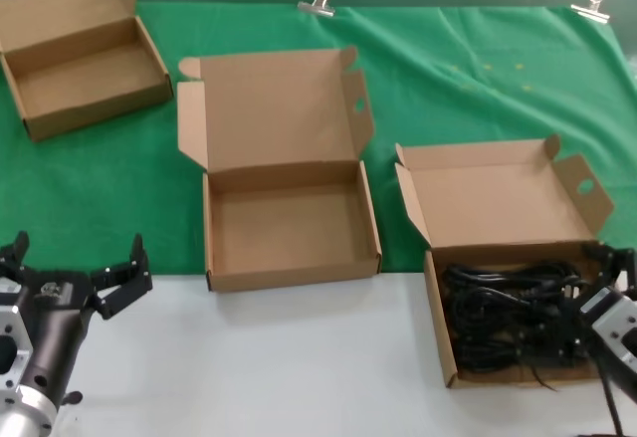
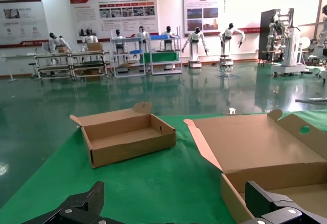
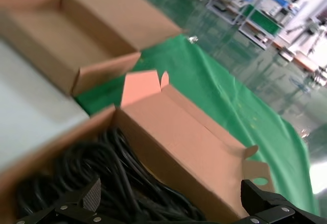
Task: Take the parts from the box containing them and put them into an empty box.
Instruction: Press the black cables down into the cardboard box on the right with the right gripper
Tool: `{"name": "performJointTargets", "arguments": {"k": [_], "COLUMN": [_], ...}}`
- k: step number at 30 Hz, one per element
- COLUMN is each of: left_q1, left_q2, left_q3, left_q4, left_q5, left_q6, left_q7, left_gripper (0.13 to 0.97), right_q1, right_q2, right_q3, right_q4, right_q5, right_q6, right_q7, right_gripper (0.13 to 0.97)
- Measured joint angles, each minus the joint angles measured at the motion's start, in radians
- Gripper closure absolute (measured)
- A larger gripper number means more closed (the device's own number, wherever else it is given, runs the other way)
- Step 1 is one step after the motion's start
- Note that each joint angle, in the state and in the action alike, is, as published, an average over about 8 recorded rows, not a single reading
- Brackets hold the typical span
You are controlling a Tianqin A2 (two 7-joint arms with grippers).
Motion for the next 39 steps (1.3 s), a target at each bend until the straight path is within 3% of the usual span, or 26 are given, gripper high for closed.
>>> {"name": "performJointTargets", "arguments": {"k": [6,14,39], "left_q1": [0.0,0.0,0.0], "left_q2": [0.0,0.0,0.0], "left_q3": [0.0,0.0,0.0], "left_q4": [0.0,0.0,0.0], "left_q5": [0.0,0.0,0.0], "left_q6": [0.0,0.0,0.0], "left_q7": [0.0,0.0,0.0], "left_gripper": [0.132,0.132,0.132], "right_q1": [0.147,0.211,0.237], "right_q2": [0.025,0.018,-0.094], "right_q3": [-0.174,-0.244,-0.253], "right_q4": [0.003,0.033,-0.103], "right_q5": [0.159,0.272,0.29], "right_q6": [0.103,0.201,0.203], "right_q7": [-0.248,-0.481,-0.577], "right_gripper": [0.129,0.129,0.14]}}
